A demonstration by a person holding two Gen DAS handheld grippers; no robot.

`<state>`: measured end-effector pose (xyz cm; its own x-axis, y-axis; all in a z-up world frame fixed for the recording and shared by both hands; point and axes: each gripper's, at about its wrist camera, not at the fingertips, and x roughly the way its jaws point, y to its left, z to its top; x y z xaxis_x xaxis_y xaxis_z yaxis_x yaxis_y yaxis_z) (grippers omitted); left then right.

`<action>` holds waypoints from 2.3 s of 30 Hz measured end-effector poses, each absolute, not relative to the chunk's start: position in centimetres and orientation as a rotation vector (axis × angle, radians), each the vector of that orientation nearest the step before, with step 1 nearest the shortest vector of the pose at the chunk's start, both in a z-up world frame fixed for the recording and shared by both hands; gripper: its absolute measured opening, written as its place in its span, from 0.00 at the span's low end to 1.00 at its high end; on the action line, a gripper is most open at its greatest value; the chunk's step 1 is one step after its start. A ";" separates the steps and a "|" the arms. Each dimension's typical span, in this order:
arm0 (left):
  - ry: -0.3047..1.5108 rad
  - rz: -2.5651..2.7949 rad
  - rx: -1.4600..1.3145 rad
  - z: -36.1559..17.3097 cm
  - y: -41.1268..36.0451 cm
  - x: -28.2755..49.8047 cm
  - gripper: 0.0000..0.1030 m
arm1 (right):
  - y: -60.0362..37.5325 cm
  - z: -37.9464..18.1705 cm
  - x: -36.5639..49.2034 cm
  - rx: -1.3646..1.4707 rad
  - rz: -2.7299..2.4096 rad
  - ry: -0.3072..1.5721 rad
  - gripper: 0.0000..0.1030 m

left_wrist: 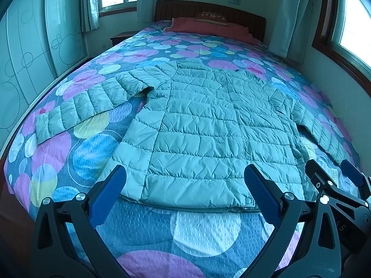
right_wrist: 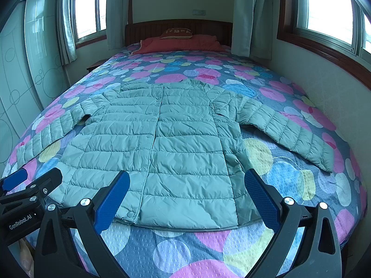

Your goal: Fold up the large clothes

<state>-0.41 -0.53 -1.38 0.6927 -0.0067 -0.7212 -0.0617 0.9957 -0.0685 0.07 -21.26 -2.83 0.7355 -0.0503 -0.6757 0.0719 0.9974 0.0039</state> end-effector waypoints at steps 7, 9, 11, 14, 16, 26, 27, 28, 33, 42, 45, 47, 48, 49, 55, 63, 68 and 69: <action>0.806 0.030 -0.089 -1.5 -0.6 -0.5 0.98 | -21.3 -3.0 0.1 0.031 -0.067 0.743 0.95; 0.806 0.031 -0.089 -1.5 -0.6 -0.5 0.98 | -21.3 -3.0 0.1 0.030 -0.067 0.742 0.95; 0.808 0.030 -0.091 -1.5 -0.6 -0.4 0.98 | -21.4 -3.1 0.1 0.032 -0.068 0.740 0.95; 0.813 0.034 -0.098 -1.8 -0.6 -0.6 0.98 | -21.5 -3.2 0.3 0.037 -0.069 0.748 0.95; 0.824 0.041 -0.107 -2.5 -0.4 -0.2 0.98 | -21.5 -3.6 0.3 0.045 -0.070 0.755 0.95; 0.895 0.172 -0.260 -5.2 6.1 3.0 0.84 | -25.3 -6.3 2.8 0.130 -0.117 0.786 0.95; 0.893 0.182 -0.277 -5.5 6.9 3.3 0.71 | -26.0 -6.6 3.0 0.149 -0.126 0.778 0.95; 0.900 0.184 -0.304 -5.9 7.8 3.8 0.64 | -26.7 -6.8 3.2 0.163 -0.136 0.773 0.92; 0.933 0.250 -0.404 -8.3 11.8 5.9 0.61 | -30.5 -8.6 5.5 0.261 -0.168 0.824 0.52; 0.955 0.415 -0.634 -12.0 19.0 7.4 0.81 | -42.1 -11.6 5.7 0.667 -0.259 0.714 0.73; 0.904 0.456 -0.656 -12.4 20.1 7.1 0.81 | -46.3 -12.7 4.9 0.787 -0.305 0.641 0.73; 0.878 0.486 -0.625 -12.3 19.9 7.1 0.81 | -48.8 -13.4 4.2 0.850 -0.351 0.600 0.73; 0.870 0.509 -0.603 -12.3 19.9 7.2 0.81 | -50.1 -13.9 3.8 0.888 -0.375 0.577 0.73; 0.860 0.523 -0.599 -12.5 20.1 7.4 0.81 | -51.2 -14.4 3.4 0.927 -0.392 0.556 0.73; 0.803 0.571 -0.584 -12.9 20.2 7.1 0.81 | -55.5 -17.1 2.5 1.115 -0.432 0.448 0.73; 0.778 0.581 -0.572 -13.1 20.0 7.1 0.85 | -56.9 -18.2 1.3 1.201 -0.484 0.280 0.73; 0.766 0.572 -0.589 -13.2 20.0 6.7 0.85 | -56.7 -18.5 -0.6 1.249 -0.481 0.255 0.73; 0.767 0.571 -0.590 -13.2 20.0 6.7 0.85 | -57.1 -18.6 -0.8 1.250 -0.478 0.260 0.73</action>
